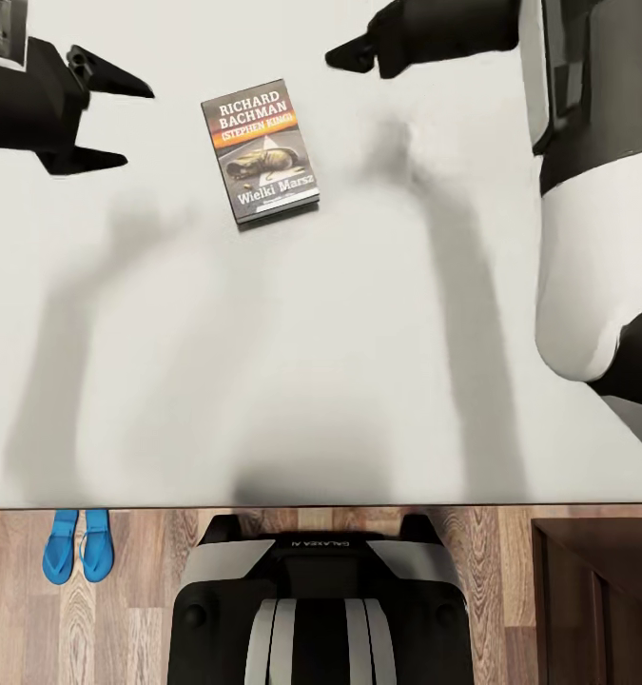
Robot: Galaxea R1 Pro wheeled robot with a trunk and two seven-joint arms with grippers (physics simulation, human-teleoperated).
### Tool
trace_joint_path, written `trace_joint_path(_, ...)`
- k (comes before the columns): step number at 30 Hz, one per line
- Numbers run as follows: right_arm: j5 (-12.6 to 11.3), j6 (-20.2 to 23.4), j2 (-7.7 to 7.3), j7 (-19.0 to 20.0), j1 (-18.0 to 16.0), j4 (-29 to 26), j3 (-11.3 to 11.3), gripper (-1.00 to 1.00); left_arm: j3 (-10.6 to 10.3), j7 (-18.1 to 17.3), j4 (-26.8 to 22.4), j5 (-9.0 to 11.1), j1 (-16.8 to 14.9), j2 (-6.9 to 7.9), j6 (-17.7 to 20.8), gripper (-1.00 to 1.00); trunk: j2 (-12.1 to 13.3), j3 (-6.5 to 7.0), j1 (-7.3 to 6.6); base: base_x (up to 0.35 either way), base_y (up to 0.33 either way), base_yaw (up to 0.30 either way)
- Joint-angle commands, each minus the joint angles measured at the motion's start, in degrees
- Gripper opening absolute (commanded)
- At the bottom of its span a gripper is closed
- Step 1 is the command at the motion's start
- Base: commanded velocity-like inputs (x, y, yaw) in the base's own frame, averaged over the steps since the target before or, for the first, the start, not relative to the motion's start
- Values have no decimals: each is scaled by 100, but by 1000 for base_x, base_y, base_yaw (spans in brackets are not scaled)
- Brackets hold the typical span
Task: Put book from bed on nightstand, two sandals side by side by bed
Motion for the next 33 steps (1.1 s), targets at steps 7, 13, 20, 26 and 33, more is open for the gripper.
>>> trace_joint_path(7,889,1629,-279,-262,224,-2122,23,100,-320,6,423,-77,-563,-22,85,100,-1,-3,1,0,0,0)
trace_joint_path(13,915,1618,-246,-213,213,-2119,23,100,-249,21,342,-43,-618,13,88,100,-1,-3,1,0,0,0)
trace_joint_path(20,915,1618,-246,-213,213,-2119,23,100,-249,21,342,-43,-618,13,88,100,-1,-3,1,0,0,0)
trace_joint_path(26,915,1618,-246,-213,213,-2119,23,100,-249,21,342,-43,-618,13,88,100,-1,-3,1,0,0,0)
trace_joint_path(33,915,1607,-231,-212,202,-2121,22,100,-216,29,309,-10,-594,41,90,100,-1,-3,1,0,0,0)
